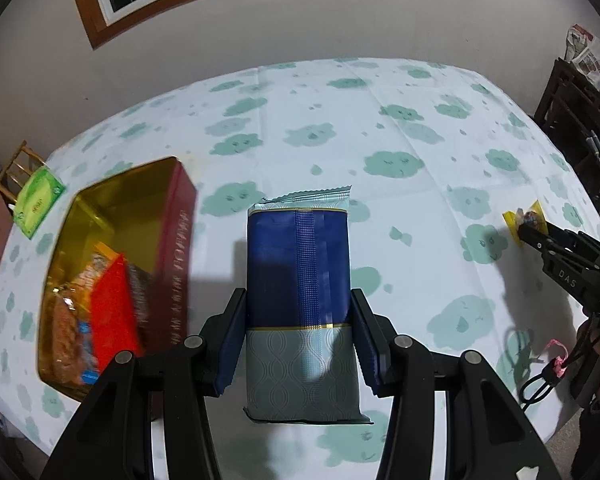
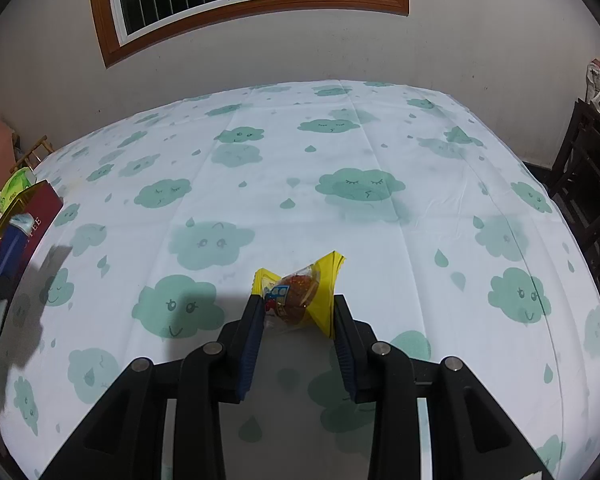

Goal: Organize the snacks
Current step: 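Carry the blue wafer packet into the tin and open the left gripper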

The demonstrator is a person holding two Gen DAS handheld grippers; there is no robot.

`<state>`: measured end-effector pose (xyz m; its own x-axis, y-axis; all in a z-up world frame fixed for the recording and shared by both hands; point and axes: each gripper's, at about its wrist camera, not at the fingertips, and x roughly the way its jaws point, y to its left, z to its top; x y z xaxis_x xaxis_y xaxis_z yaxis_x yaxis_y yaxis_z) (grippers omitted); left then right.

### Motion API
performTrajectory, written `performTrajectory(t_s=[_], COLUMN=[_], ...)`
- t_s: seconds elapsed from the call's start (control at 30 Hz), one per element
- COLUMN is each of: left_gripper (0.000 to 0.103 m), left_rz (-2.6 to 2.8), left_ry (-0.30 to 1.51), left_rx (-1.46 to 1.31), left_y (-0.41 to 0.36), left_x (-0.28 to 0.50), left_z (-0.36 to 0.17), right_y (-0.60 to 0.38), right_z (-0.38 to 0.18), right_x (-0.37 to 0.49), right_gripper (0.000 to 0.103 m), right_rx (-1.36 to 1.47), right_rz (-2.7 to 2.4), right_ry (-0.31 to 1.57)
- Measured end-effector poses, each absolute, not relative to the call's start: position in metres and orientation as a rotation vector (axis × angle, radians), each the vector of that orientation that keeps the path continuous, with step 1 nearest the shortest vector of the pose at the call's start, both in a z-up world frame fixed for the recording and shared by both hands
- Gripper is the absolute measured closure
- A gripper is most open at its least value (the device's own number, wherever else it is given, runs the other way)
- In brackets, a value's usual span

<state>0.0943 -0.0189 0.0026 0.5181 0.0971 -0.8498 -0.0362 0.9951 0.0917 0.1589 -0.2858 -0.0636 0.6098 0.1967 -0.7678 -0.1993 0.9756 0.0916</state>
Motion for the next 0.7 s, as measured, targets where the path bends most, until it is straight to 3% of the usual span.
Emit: performTrajectory(t_s=[0.7], left_gripper=[0.057], left_rz=[0.28], left_ry=[1.019], left_rx=[0.007], left_y=[0.132], left_x=[0.078], left_z=[0.03], right_y=[-0.286], right_z=[-0.065], right_x=[0.159], right_gripper=[0.069], right_rx=[-0.008], right_rz=[0.227], right_ry=[0.886])
